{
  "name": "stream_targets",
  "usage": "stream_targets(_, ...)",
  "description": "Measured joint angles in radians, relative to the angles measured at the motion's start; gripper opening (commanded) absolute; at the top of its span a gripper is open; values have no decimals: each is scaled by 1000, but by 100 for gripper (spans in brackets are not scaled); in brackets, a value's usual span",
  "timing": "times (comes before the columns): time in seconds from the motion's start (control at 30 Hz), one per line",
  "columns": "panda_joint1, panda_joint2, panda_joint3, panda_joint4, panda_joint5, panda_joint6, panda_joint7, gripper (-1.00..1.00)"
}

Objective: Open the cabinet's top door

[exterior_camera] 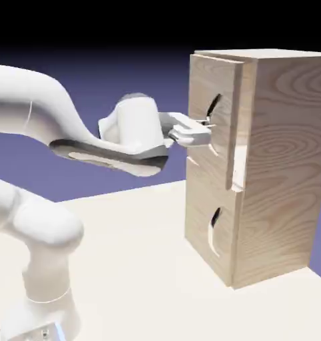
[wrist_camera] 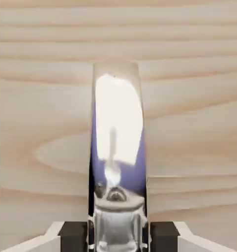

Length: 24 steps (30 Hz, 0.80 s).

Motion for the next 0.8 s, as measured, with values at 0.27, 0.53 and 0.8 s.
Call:
stream_targets(0.27,-97,-100,234,-117,348,-162,-145,-100)
stream_targets(0.53,-94,-157,474,-168,696,-387,-248,-100)
stream_targets(0.8,-70,-90,754,-110,1037,-697,-277,-100)
